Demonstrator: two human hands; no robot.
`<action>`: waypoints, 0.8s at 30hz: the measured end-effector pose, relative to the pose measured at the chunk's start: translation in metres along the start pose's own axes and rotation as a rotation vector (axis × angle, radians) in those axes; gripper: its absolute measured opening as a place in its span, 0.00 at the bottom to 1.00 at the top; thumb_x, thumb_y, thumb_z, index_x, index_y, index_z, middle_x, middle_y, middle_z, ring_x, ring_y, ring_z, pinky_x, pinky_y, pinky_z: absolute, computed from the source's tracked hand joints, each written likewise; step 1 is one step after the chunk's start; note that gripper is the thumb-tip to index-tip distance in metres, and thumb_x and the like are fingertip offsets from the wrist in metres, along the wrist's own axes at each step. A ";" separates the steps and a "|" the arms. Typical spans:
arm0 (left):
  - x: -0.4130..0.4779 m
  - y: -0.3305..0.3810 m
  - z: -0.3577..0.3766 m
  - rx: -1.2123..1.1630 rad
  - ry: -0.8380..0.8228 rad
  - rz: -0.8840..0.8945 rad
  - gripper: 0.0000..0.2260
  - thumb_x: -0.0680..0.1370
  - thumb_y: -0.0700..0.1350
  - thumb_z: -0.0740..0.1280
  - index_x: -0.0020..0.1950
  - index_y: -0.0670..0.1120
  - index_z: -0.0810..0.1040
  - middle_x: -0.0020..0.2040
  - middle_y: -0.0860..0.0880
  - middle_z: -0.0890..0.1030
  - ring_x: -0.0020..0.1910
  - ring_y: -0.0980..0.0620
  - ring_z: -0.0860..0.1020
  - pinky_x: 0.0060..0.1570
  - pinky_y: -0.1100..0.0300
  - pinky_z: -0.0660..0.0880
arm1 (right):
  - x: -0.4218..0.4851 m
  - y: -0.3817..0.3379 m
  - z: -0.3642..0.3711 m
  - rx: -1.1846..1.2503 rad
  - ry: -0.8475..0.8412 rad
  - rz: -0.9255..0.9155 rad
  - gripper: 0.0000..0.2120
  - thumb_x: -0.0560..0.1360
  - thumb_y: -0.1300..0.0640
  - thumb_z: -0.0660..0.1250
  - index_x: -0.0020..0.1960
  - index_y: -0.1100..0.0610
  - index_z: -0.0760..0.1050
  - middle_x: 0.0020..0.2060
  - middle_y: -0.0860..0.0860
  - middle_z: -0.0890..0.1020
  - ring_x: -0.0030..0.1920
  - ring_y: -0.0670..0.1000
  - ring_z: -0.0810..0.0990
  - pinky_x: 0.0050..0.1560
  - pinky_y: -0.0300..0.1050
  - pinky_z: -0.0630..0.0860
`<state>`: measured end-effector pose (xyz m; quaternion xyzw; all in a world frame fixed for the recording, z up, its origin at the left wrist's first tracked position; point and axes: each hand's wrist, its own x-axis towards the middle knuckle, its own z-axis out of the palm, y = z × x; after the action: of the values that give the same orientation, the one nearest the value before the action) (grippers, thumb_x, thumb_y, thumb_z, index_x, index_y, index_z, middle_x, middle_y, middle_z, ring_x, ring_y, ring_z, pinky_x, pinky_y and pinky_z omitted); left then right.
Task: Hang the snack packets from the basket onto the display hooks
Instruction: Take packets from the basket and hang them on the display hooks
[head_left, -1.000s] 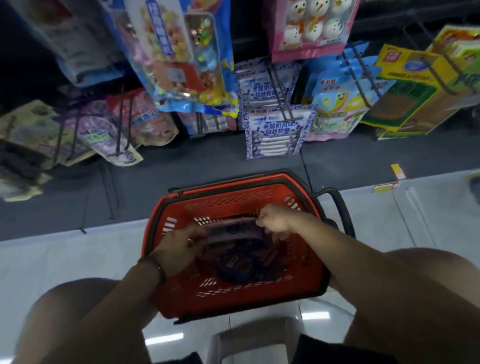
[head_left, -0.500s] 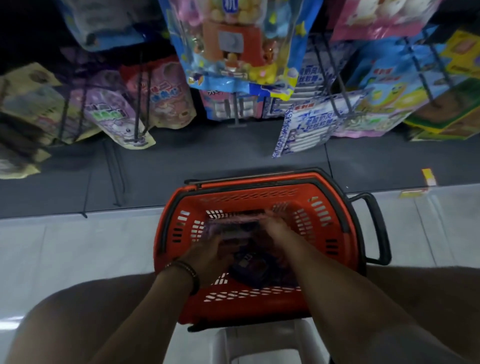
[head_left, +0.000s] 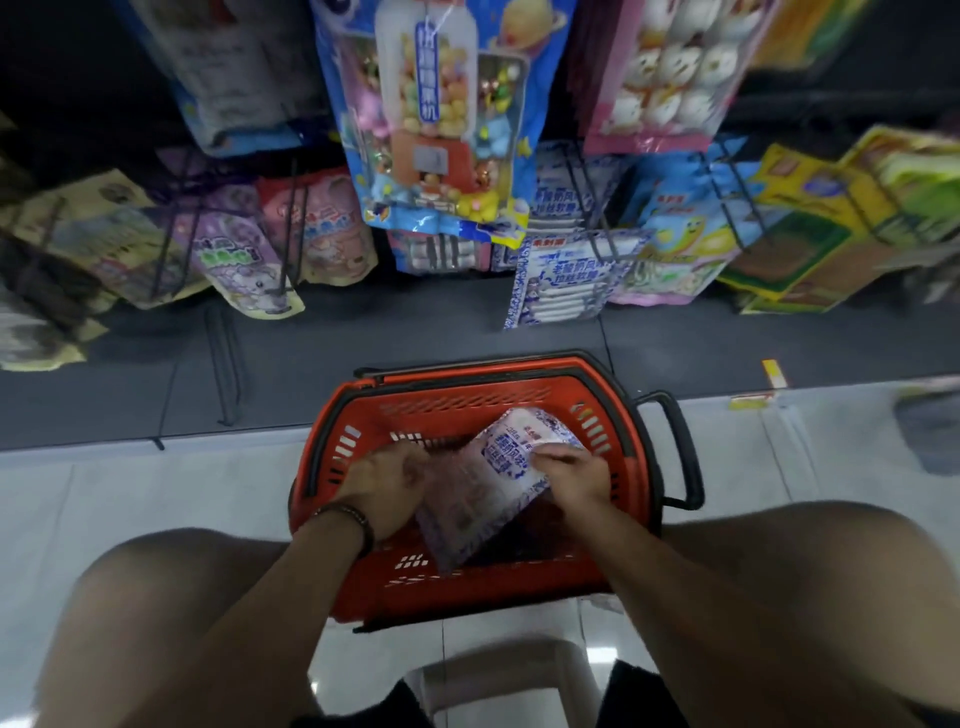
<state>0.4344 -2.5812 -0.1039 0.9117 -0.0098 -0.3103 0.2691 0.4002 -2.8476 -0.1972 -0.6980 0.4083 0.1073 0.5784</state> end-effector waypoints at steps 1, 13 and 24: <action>-0.006 0.004 0.000 -0.024 0.002 -0.003 0.12 0.79 0.59 0.68 0.59 0.55 0.81 0.58 0.50 0.85 0.59 0.46 0.82 0.60 0.56 0.76 | -0.011 -0.011 -0.007 0.048 -0.042 0.008 0.08 0.69 0.62 0.84 0.37 0.50 0.89 0.45 0.54 0.91 0.46 0.54 0.87 0.55 0.55 0.84; -0.085 0.022 0.011 -0.404 -0.008 0.033 0.20 0.72 0.61 0.81 0.60 0.54 0.85 0.59 0.56 0.88 0.59 0.53 0.86 0.65 0.49 0.81 | -0.114 -0.094 -0.085 0.253 -0.421 -0.286 0.10 0.74 0.72 0.76 0.42 0.58 0.84 0.43 0.50 0.88 0.45 0.49 0.86 0.48 0.47 0.79; -0.137 0.043 0.033 -0.942 0.263 0.083 0.15 0.77 0.39 0.78 0.62 0.39 0.79 0.54 0.48 0.90 0.56 0.47 0.87 0.45 0.65 0.83 | -0.163 -0.043 -0.085 0.310 -0.690 -0.211 0.24 0.80 0.64 0.73 0.75 0.59 0.72 0.67 0.60 0.84 0.67 0.64 0.83 0.69 0.70 0.77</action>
<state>0.3111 -2.6090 -0.0271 0.7213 0.1291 -0.1521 0.6632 0.2976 -2.8509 -0.0384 -0.5636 0.1274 0.2126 0.7880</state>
